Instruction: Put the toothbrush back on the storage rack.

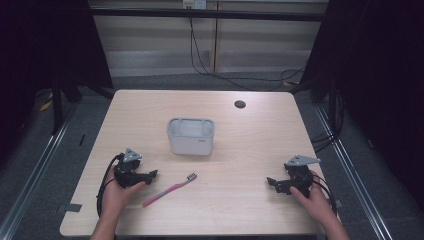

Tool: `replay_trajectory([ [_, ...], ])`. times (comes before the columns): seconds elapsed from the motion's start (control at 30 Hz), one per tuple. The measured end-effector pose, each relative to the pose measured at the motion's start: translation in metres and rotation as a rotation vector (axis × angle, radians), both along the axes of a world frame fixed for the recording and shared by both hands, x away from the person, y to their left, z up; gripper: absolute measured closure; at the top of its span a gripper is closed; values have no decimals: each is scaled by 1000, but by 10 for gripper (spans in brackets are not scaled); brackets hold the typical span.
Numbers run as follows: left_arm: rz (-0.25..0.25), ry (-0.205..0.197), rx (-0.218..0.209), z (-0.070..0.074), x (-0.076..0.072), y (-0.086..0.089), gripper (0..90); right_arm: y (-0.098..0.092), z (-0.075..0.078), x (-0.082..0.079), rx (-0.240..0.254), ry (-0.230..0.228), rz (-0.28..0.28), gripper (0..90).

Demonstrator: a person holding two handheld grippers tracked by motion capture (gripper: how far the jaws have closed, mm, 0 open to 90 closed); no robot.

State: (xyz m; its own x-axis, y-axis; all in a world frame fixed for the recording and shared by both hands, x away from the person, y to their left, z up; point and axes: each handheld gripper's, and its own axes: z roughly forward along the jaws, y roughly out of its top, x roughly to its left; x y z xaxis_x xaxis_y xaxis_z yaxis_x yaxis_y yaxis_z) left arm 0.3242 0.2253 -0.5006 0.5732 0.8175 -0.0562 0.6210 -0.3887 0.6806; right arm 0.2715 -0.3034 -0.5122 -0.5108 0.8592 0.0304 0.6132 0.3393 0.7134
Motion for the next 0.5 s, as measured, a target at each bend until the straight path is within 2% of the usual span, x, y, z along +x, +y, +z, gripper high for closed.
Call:
replay_trajectory([
  [0.03, -5, 27, -6, 2, 0, 0, 245, 0, 0, 0, 0, -1, -1, 91],
  [0.1, -14, 39, -8, 5, 0, -1, 263, 0, 0, 0, 0, 1, -3, 91],
  [0.2, -43, 42, -8, 17, -1, -4, 264, 0, 0, 0, 0, 5, -2, 91],
  [0.27, -67, 52, 16, 22, -2, -6, 267, 1, 0, 1, -1, -1, 5, 91],
  [0.4, -82, 67, 45, 26, -4, -10, 282, 2, 0, 2, -2, 2, 0, 87],
  [0.5, -109, 97, 69, 28, -4, -15, 289, 2, 0, 2, -2, 4, 0, 87],
])
